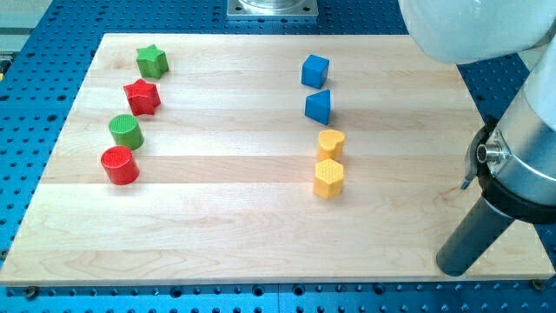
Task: Push the hexagon into the heart
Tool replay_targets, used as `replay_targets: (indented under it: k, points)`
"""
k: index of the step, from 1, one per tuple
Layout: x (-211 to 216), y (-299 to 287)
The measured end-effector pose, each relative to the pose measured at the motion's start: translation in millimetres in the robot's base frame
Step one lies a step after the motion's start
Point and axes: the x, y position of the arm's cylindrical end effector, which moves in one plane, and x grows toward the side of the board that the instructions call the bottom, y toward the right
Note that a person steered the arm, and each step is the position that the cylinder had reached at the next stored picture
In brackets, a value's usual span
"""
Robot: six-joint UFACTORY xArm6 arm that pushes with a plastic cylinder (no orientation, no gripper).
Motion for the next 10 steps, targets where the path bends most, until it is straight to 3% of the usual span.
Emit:
replay_targets:
  k: [10]
  points:
    - [3.9,-4.8]
